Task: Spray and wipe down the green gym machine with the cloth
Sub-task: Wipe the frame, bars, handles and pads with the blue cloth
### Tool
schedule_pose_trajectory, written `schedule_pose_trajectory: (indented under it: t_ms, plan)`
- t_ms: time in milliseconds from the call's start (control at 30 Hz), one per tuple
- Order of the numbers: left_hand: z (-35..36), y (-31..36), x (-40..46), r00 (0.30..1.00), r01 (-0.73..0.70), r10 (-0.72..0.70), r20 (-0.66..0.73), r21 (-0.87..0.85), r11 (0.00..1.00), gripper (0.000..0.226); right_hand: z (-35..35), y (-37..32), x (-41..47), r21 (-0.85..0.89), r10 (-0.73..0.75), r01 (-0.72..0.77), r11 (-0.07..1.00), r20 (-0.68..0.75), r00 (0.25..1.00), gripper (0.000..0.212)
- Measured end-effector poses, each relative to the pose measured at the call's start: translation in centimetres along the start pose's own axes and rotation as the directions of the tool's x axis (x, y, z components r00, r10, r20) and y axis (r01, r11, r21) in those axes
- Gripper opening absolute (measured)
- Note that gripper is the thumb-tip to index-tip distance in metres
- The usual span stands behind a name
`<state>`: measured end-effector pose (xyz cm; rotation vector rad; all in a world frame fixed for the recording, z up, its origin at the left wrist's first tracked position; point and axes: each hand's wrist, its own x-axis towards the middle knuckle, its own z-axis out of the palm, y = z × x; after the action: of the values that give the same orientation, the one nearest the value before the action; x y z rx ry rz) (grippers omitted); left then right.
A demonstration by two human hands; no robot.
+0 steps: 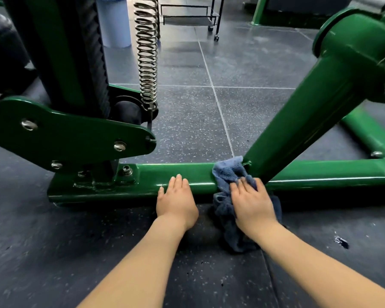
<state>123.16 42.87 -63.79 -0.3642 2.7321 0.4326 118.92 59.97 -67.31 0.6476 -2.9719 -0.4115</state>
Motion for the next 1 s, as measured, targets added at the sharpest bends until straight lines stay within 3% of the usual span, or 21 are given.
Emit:
schedule_pose_trajectory:
  t_ms: [67,133,200,333,433,500,567,667,767,867,1000]
  plan:
    - [-0.1,-0.2,-0.1,1.0,-0.005,0.005,0.006,0.006,1.0,0.068,-1.6,-1.6,0.4,-0.005,0.069,-0.068,0.998,0.073,0.995,0.072]
    - [-0.1,-0.7,-0.1,1.0,0.007,-0.008,0.01,0.005,1.0,0.068,-3.3,-3.3,0.9,0.009,0.065,-0.066,0.998,0.113,0.991,0.059]
    - [0.0,-1.4,0.0,0.999,0.034,-0.034,-0.002,0.01,0.999,0.068,-3.9,-4.9,1.6,0.075,-0.078,0.069,0.995,0.113,0.991,0.049]
    - [0.0,-3.2,0.0,0.991,0.131,-0.131,-0.036,0.001,0.991,0.062,-4.7,-9.1,2.5,0.231,-0.332,0.293,0.928,0.151,0.931,0.074]
    - [0.2,-4.4,-0.3,0.986,0.164,-0.163,-0.041,0.037,0.986,0.065,-4.5,-8.8,3.6,0.195,-0.444,0.415,0.889,0.134,0.886,0.077]
    - [0.2,-5.4,-0.8,0.987,0.161,-0.159,-0.034,0.064,0.985,0.067,-4.5,-8.2,5.4,0.148,-0.407,0.387,0.91,0.144,0.902,0.085]
    - [0.1,-5.7,-1.0,0.989,0.147,-0.145,-0.028,0.062,0.987,0.067,-5.1,-8.2,7.2,0.148,-0.296,0.265,0.953,0.257,0.92,0.099]
    - [0.2,-6.4,-1.5,0.987,0.158,-0.157,-0.027,0.046,0.986,0.067,-5.9,-9.8,8.1,0.149,-0.283,0.245,0.958,0.362,0.888,0.106]
    - [0.1,-7.0,-1.6,0.987,0.155,-0.153,-0.042,0.043,0.987,0.064,-5.7,-11.0,7.8,0.169,-0.367,0.33,0.929,0.277,0.888,0.101]
    - [0.0,-6.9,-1.2,0.978,0.177,-0.173,-0.118,0.027,0.984,0.063,-5.7,-12.4,6.4,0.253,-0.503,0.469,0.846,0.089,0.86,0.083]
    - [0.1,-6.9,-1.8,0.957,0.225,-0.209,-0.199,0.056,0.973,0.051,-5.2,-13.4,4.2,0.367,-0.535,0.506,0.78,-0.029,0.845,0.063]
